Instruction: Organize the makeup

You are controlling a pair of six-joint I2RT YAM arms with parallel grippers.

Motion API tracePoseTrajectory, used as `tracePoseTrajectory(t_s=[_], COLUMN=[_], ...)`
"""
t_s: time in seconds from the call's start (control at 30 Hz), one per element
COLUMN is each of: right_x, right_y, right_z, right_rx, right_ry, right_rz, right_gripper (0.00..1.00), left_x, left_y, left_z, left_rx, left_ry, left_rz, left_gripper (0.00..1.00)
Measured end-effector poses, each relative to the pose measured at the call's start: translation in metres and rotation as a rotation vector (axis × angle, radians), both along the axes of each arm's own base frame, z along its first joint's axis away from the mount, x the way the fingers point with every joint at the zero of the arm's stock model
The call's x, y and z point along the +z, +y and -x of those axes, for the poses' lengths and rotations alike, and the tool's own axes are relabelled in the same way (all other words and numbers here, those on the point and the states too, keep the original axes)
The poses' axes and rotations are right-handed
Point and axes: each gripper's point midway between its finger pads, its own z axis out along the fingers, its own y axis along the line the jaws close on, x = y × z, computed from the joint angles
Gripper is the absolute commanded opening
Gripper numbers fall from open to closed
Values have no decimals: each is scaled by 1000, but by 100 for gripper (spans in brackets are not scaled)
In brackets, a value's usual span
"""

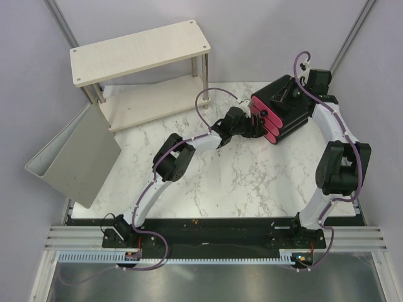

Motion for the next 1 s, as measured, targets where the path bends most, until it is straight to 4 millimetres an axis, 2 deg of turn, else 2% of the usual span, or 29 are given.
tracePoseTrajectory(t_s=[0.3,0.47,0.57,0.63,0.7,0.77,0.9,0.97,1.0], right_x=[0,0,0,0,0,0,1,2,2], right_y=[-2,-2,-3,-3,-3,-3,-4,-4,-5], right_z=[0,0,0,0,0,0,0,1,3], right_rx=[-4,-5,-4,-5,-5,-6,-8,-10,-13], right_ry=[0,0,0,0,0,0,3,10,18], right_rz=[0,0,-1,-1,-1,0,1,6,10], right_gripper=[0,0,0,0,0,0,1,7,16], left_x=[-2,-8,1,14,32,50,77,81,79], left_y=[1,18,34,45,57,71,107,132,147], left_z=[1,23,38,47,53,56,55,57,59], left_rx=[-9,-35,-62,-84,-107,-118,-83,-64,-52], left_ry=[-30,-41,-66,-108,-167,-233,-306,-302,-287], left_rz=[-11,-72,-117,-149,-191,-256,-380,-431,-455], left_gripper=[66,68,71,72,78,82,83,83,83])
